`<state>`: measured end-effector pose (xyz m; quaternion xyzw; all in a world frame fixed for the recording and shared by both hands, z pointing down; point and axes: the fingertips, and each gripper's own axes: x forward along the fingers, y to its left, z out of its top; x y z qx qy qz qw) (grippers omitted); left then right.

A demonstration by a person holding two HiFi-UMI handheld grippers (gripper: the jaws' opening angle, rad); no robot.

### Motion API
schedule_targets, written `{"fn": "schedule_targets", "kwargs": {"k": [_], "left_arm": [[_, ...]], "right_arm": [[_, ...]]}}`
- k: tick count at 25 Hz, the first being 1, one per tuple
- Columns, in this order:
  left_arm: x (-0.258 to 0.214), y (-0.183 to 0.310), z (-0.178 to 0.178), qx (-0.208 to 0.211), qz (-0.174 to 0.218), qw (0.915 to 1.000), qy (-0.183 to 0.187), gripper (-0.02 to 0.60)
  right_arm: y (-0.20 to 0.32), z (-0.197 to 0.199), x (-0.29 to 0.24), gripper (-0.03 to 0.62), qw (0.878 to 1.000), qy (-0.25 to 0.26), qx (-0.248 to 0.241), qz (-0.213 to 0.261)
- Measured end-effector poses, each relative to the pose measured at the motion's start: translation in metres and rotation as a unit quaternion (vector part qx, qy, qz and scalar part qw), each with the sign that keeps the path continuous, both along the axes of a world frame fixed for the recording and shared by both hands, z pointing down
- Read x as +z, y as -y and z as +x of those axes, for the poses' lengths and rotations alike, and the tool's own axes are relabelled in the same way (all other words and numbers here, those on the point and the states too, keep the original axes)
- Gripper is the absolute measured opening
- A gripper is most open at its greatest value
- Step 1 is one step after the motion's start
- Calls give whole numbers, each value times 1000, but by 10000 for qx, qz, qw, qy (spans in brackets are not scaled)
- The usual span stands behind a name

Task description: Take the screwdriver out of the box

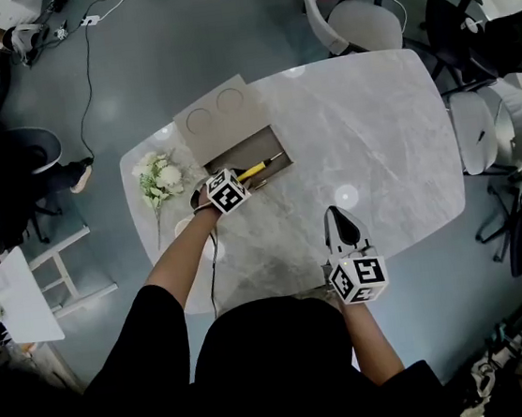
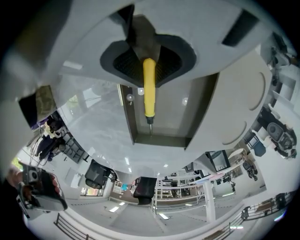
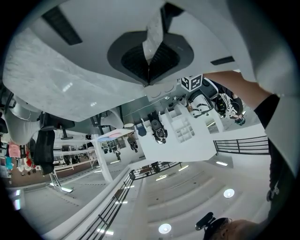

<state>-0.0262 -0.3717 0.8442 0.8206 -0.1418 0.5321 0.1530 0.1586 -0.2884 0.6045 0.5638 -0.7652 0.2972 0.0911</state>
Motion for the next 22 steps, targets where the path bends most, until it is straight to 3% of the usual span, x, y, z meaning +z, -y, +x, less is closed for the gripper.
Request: {"fn": "schedule_targets", "kwargs": {"k": [8, 13, 18, 22], "left_arm": [[-41, -12, -9, -334, 358, 9982, -333, 87], [-77, -27, -18, -713, 598, 9927, -763, 87], [-131, -50, -18, -1131, 925, 9788, -1437, 87], [-188, -82, -18, -1478, 1117, 9602, -2092, 87]], "right_arm": [[-24, -11, -24, 11, 9993, -212, -35, 290], [-54, -29, -46, 11, 9977, -371, -97, 550], [-94, -41, -67, 11, 9961, -474, 10, 743], [-131, -52, -86, 11, 9942, -532, 138, 927]]}}
